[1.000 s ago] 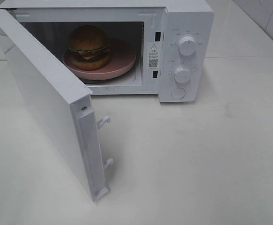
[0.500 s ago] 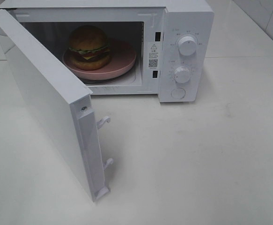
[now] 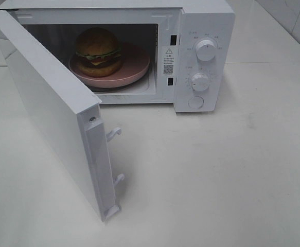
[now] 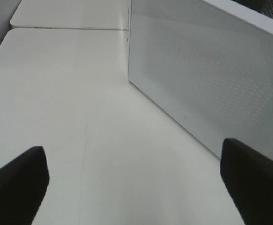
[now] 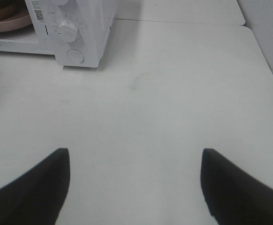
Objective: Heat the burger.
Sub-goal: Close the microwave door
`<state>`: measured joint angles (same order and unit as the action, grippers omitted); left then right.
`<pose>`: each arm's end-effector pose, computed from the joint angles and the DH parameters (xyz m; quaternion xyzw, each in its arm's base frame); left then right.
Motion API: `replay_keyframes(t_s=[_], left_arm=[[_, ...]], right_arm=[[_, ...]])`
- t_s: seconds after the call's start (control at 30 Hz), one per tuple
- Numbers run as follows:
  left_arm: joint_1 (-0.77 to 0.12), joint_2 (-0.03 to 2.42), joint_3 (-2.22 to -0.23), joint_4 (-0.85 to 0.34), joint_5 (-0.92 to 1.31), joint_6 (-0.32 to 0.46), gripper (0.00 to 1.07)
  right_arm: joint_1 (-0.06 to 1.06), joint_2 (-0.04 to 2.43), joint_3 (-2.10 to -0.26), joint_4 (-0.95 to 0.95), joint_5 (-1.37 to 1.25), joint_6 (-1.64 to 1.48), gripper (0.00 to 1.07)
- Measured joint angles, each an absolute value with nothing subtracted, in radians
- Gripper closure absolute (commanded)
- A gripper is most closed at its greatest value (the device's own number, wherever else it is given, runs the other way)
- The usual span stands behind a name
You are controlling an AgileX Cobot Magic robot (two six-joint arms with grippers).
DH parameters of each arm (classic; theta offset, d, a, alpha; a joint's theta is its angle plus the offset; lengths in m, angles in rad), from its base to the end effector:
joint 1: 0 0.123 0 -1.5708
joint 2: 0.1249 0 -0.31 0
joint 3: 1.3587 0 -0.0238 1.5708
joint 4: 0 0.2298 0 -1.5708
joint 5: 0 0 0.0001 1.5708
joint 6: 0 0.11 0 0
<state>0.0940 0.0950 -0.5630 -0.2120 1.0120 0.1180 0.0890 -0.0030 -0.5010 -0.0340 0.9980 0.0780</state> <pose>-0.0203 -0.0216 0.2851 0.0099 0.8440 -0.0496 0.5339 -0.0288 -0.0057 0.2650 -0.0044 0.8352 0.0289 0.5491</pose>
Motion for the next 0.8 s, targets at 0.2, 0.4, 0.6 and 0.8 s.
replay_keyframes(t_s=[0.2, 0.4, 0.6, 0.8], left_arm=[[0.094, 0.171, -0.566, -0.212, 0.969, 0.118, 0.33], [0.094, 0.271, -0.566, -0.212, 0.845, 0.118, 0.71], [0.094, 0.368, -0.566, -0.213, 0.742, 0.124, 1.07], [0.094, 0.492, -0.510, -0.215, 0.507, 0.186, 1.07]], right_arm=[[0.089, -0.003, -0.501, -0.034, 0.998, 0.078, 0.32], [0.089, -0.003, -0.501, -0.034, 0.998, 0.078, 0.32], [0.089, -0.003, -0.501, -0.034, 0.998, 0.078, 0.32], [0.089, -0.003, -0.501, -0.034, 0.998, 0.078, 0.32]])
